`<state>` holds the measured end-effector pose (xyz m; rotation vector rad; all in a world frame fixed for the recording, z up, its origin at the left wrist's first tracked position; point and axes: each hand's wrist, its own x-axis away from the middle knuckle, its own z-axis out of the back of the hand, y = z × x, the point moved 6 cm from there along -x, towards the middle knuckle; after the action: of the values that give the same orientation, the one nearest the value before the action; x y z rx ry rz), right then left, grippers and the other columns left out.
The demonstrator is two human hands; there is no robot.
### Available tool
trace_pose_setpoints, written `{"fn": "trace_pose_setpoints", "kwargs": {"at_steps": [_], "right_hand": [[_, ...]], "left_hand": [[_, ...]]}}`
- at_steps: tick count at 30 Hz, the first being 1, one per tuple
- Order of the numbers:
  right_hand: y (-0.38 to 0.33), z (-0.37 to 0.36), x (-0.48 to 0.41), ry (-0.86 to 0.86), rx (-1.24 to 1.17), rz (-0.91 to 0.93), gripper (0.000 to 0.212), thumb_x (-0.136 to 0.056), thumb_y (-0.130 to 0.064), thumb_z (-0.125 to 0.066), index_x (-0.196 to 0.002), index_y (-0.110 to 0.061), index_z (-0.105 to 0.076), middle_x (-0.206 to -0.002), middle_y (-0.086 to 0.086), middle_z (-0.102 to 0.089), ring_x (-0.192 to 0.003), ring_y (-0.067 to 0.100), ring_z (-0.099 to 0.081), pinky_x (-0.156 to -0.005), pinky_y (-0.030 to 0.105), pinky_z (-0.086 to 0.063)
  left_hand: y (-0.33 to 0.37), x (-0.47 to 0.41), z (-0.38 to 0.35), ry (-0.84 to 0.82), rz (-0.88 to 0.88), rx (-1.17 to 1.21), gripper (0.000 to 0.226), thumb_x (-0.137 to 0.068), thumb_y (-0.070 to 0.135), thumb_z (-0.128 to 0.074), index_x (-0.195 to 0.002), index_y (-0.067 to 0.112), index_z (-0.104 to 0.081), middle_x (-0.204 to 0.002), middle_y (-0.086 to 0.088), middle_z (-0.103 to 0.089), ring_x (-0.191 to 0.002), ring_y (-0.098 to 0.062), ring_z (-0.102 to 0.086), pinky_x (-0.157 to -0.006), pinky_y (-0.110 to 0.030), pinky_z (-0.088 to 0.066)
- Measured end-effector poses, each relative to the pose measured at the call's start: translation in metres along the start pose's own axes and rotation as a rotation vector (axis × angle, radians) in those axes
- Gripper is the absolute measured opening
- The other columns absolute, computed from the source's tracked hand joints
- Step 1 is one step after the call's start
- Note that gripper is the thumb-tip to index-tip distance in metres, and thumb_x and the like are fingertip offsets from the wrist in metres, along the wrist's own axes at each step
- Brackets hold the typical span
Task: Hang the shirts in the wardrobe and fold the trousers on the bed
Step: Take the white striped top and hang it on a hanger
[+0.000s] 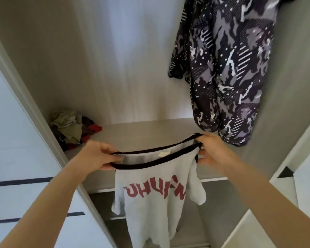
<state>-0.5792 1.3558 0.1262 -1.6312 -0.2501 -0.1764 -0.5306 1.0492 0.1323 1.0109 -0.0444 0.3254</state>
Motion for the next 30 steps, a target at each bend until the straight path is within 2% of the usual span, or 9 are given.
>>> {"fn": "trace_pose_setpoints", "kwargs": {"at_steps": [4,7,10,15,18,21,24,27,30], "right_hand": [[-0.042,0.001,-0.009,0.048,0.133,0.142,0.016,-0.096,-0.007,-0.048,-0.099,-0.012,-0.062,-0.08,0.006,-0.061,-0.071,0.018,-0.06,-0.058,0.034,-0.053],[-0.08,0.002,-0.016,0.066,0.215,0.274,0.013,-0.094,-0.013,-0.055,-0.105,-0.013,-0.062,-0.077,0.003,-0.058,-0.068,0.016,-0.056,-0.067,0.037,-0.056],[-0.13,0.008,-0.022,0.156,0.364,0.473,0.009,-0.089,-0.016,-0.064,-0.097,-0.012,-0.063,-0.072,0.003,-0.056,-0.071,0.02,-0.054,-0.072,0.041,-0.054],[-0.191,0.011,-0.037,0.239,0.468,0.629,0.011,-0.085,-0.021,-0.069,-0.086,-0.017,-0.058,-0.064,-0.002,-0.05,-0.059,0.014,-0.045,-0.064,0.035,-0.04],[-0.213,0.008,-0.046,0.237,0.422,0.62,0.011,-0.088,-0.017,-0.067,-0.095,-0.012,-0.06,-0.064,0.005,-0.053,-0.059,0.017,-0.049,-0.058,0.033,-0.049],[-0.233,0.002,-0.049,0.224,0.425,0.624,0.01,-0.09,-0.012,-0.064,-0.099,-0.012,-0.06,-0.077,0.01,-0.061,-0.064,0.019,-0.059,-0.059,0.034,-0.057],[-0.258,-0.002,-0.054,0.264,0.563,0.713,0.008,-0.086,-0.008,-0.065,-0.091,-0.013,-0.061,-0.078,0.012,-0.067,-0.067,0.025,-0.066,-0.063,0.041,-0.06],[-0.286,-0.011,-0.05,0.345,0.844,0.849,0.009,-0.08,-0.014,-0.069,-0.084,-0.02,-0.064,-0.074,-0.001,-0.065,-0.068,0.015,-0.063,-0.063,0.029,-0.055],[-0.312,-0.028,-0.043,0.378,1.035,0.972,0.006,-0.081,-0.018,-0.069,-0.087,-0.017,-0.068,-0.081,-0.003,-0.063,-0.075,0.012,-0.06,-0.066,0.025,-0.051]], "left_hand": [[0.018,0.005,-0.003,-0.312,0.091,0.609,0.058,-0.047,0.021,-0.095,-0.098,0.001,-0.076,-0.101,-0.017,-0.074,-0.087,-0.023,-0.074,-0.064,-0.026,-0.06],[0.039,-0.006,0.007,-0.256,0.127,0.938,0.03,-0.07,0.011,-0.075,-0.098,0.003,-0.073,-0.099,-0.015,-0.073,-0.079,-0.019,-0.074,-0.069,-0.031,-0.062],[0.069,-0.013,0.021,-0.242,0.118,1.057,0.018,-0.079,0.012,-0.063,-0.095,0.008,-0.068,-0.084,-0.009,-0.073,-0.07,-0.018,-0.073,-0.066,-0.03,-0.061],[0.126,-0.024,0.045,-0.285,0.022,1.061,0.009,-0.092,0.018,-0.055,-0.088,0.014,-0.062,-0.072,0.0,-0.064,-0.061,-0.014,-0.062,-0.059,-0.026,-0.055],[0.155,-0.036,0.059,-0.3,-0.037,1.023,0.01,-0.092,0.021,-0.054,-0.095,0.017,-0.062,-0.083,0.0,-0.065,-0.073,-0.013,-0.058,-0.076,-0.024,-0.045],[0.18,-0.053,0.073,-0.298,-0.076,0.952,0.008,-0.088,0.021,-0.057,-0.091,0.017,-0.063,-0.082,0.0,-0.064,-0.064,-0.013,-0.058,-0.065,-0.024,-0.044],[0.207,-0.068,0.086,-0.269,-0.131,0.836,0.018,-0.083,0.021,-0.066,-0.098,0.013,-0.067,-0.099,-0.007,-0.069,-0.082,-0.021,-0.065,-0.075,-0.03,-0.054],[0.234,-0.084,0.102,-0.127,-0.213,0.698,0.034,-0.08,0.021,-0.072,-0.11,0.008,-0.067,-0.119,-0.011,-0.068,-0.103,-0.023,-0.063,-0.098,-0.036,-0.049],[0.264,-0.102,0.122,0.118,-0.299,0.541,0.03,-0.088,0.022,-0.071,-0.109,0.002,-0.067,-0.116,-0.015,-0.07,-0.104,-0.028,-0.066,-0.099,-0.041,-0.049]]}}
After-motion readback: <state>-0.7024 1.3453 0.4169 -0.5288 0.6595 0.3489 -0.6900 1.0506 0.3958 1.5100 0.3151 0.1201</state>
